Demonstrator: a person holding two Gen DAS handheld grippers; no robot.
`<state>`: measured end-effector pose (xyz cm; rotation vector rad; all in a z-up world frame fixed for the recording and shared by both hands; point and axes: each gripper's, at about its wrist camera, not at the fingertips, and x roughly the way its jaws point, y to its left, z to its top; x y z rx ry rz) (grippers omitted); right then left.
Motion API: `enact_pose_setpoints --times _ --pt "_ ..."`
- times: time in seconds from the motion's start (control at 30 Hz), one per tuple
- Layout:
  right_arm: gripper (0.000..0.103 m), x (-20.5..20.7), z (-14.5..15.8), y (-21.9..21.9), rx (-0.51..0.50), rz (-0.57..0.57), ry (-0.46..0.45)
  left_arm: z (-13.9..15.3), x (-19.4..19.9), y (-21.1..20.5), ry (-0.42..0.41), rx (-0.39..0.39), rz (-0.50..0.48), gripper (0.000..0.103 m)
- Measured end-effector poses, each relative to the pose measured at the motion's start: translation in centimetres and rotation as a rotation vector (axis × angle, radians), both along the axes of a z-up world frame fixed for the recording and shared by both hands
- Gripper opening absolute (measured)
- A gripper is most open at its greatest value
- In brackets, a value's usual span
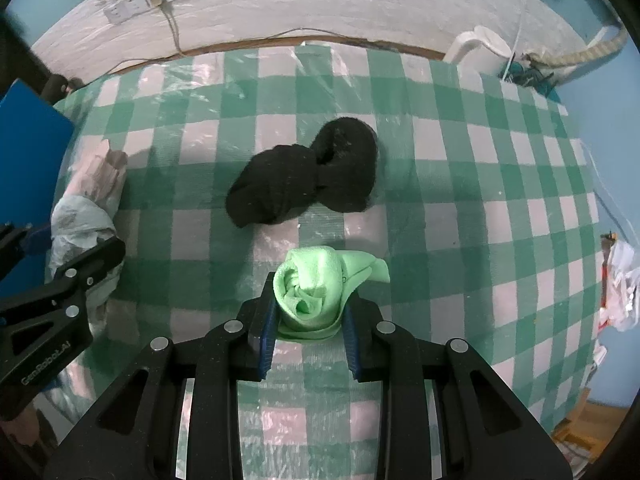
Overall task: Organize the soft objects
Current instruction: 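Grasp the light green cloth with the right gripper and lift it, then carry the plastic bag bundle and light green cloth over the box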
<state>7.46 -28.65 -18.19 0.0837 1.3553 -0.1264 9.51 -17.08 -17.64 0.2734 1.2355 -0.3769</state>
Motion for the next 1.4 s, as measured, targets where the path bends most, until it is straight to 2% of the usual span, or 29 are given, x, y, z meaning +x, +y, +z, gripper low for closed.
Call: enact_pose_setpoints --times 0.93,1.4 --pt "0.027 -2.2 8.5 5.8 -0.001 0.170 -0.152 8.3 -4.5 4.9 -0.151 -0.015 0.020 0.049" --pt "0.027 -2.3 11.0 8.8 0.007 0.243 -0.194 10.0 -5.5 7.5 -0.195 -0.008 0.038 0.049"
